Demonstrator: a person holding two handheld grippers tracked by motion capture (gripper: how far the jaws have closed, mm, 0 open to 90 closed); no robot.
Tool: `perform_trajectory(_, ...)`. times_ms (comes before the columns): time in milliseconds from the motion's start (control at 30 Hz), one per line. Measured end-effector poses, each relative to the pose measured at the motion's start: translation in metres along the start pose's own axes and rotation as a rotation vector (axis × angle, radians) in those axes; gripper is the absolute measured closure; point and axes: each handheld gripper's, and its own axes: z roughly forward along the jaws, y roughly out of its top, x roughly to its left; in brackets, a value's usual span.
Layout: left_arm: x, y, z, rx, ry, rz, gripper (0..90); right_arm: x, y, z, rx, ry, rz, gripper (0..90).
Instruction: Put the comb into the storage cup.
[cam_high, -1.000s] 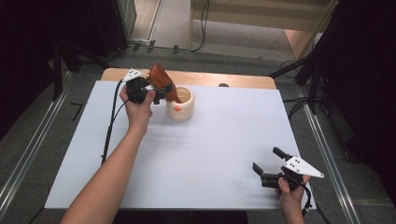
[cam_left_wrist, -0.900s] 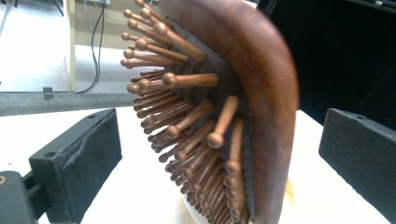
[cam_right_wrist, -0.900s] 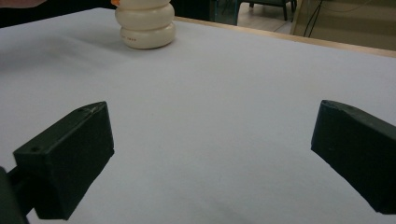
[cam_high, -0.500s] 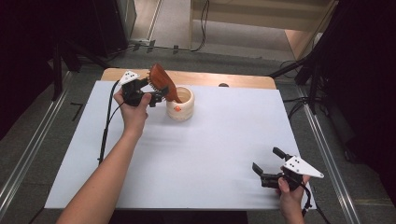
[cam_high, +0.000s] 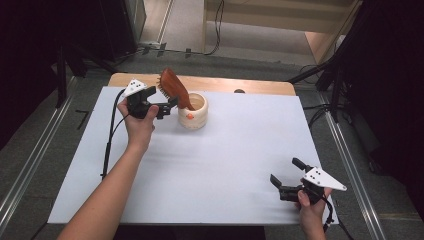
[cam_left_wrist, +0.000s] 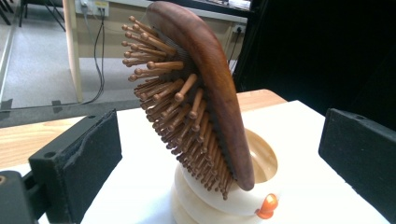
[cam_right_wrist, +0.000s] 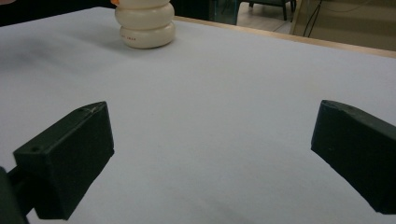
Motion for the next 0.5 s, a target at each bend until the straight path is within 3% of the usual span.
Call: perform_trajectory(500, -0.011, -0.002, -0.021, -0.018, -0.025, 0.029, 0.0, 0.000, 0.000, 0.000, -0.002, -0.001, 0.000, 0.0)
